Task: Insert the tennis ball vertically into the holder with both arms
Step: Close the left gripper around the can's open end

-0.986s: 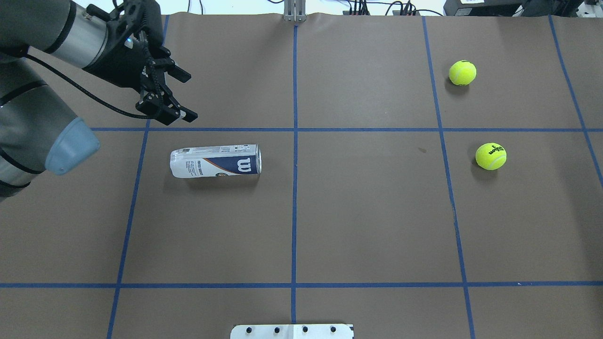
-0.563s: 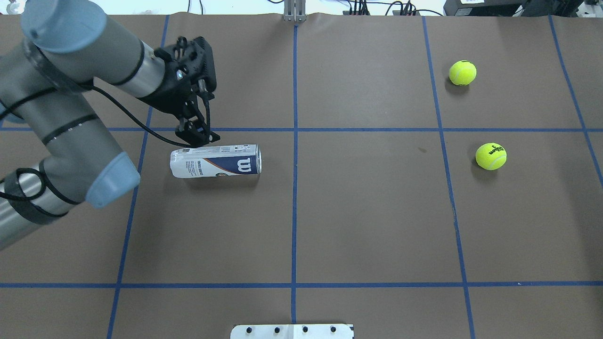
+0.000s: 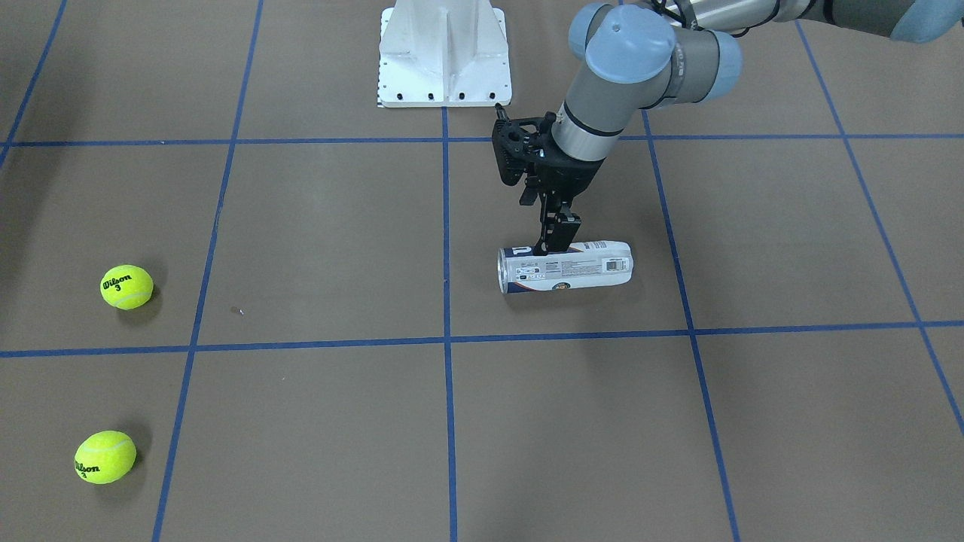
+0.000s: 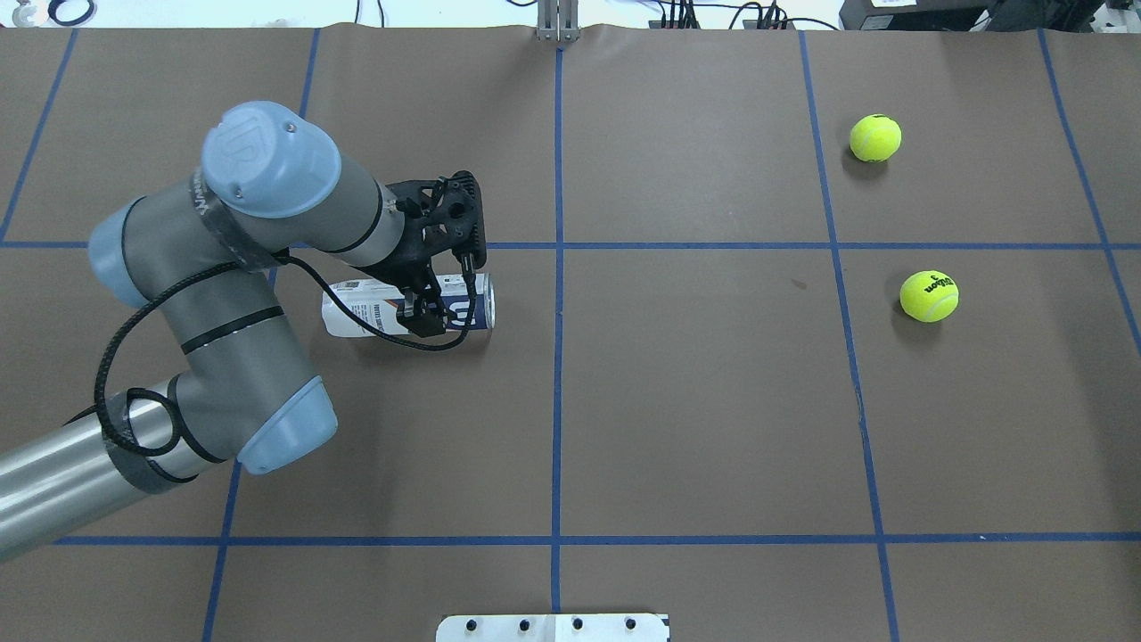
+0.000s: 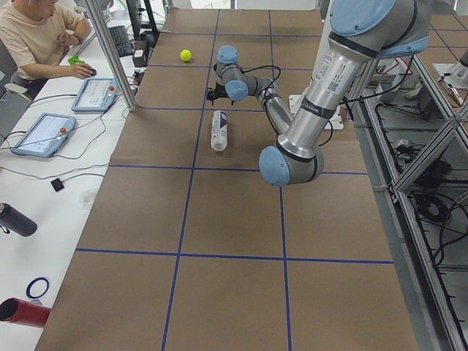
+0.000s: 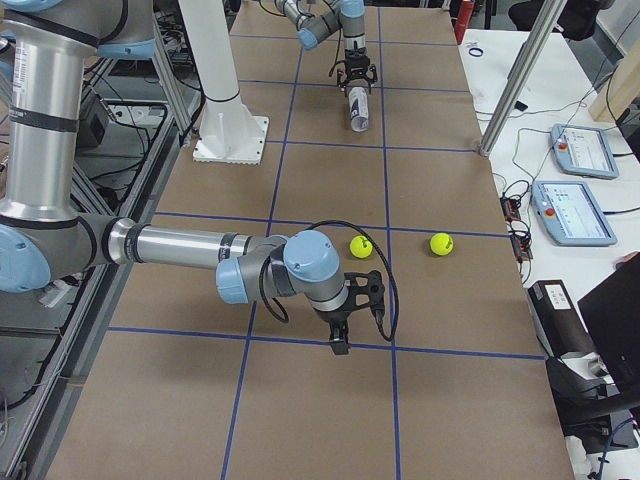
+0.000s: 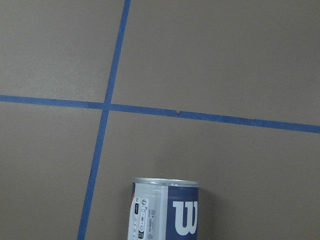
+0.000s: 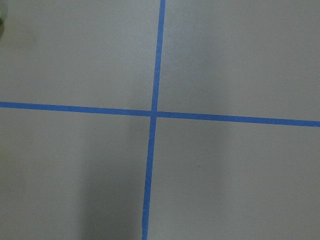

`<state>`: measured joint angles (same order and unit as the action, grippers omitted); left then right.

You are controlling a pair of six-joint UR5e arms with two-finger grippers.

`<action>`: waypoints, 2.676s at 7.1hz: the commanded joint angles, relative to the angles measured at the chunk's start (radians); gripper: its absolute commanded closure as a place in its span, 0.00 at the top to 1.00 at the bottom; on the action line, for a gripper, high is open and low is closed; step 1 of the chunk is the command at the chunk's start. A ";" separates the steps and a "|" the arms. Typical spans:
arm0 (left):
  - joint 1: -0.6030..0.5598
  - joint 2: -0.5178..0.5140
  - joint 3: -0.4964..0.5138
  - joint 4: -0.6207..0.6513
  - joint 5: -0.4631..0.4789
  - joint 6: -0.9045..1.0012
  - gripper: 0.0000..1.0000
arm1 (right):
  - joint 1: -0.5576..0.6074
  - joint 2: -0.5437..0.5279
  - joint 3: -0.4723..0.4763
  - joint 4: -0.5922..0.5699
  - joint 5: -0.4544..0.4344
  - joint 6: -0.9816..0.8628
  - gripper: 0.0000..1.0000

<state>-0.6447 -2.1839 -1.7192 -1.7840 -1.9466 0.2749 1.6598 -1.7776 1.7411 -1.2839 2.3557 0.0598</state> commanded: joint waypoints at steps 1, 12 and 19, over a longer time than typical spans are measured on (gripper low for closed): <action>0.005 -0.084 0.113 0.002 0.018 0.009 1.00 | 0.000 0.001 0.000 0.000 0.000 0.002 1.00; 0.065 -0.094 0.213 -0.005 0.086 0.032 1.00 | 0.000 0.003 -0.003 -0.003 0.002 0.008 1.00; 0.088 -0.116 0.257 -0.006 0.087 0.026 1.00 | -0.002 0.003 -0.005 -0.003 0.002 0.009 1.00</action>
<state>-0.5607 -2.2981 -1.4647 -1.7901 -1.8603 0.3019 1.6583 -1.7748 1.7365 -1.2870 2.3577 0.0689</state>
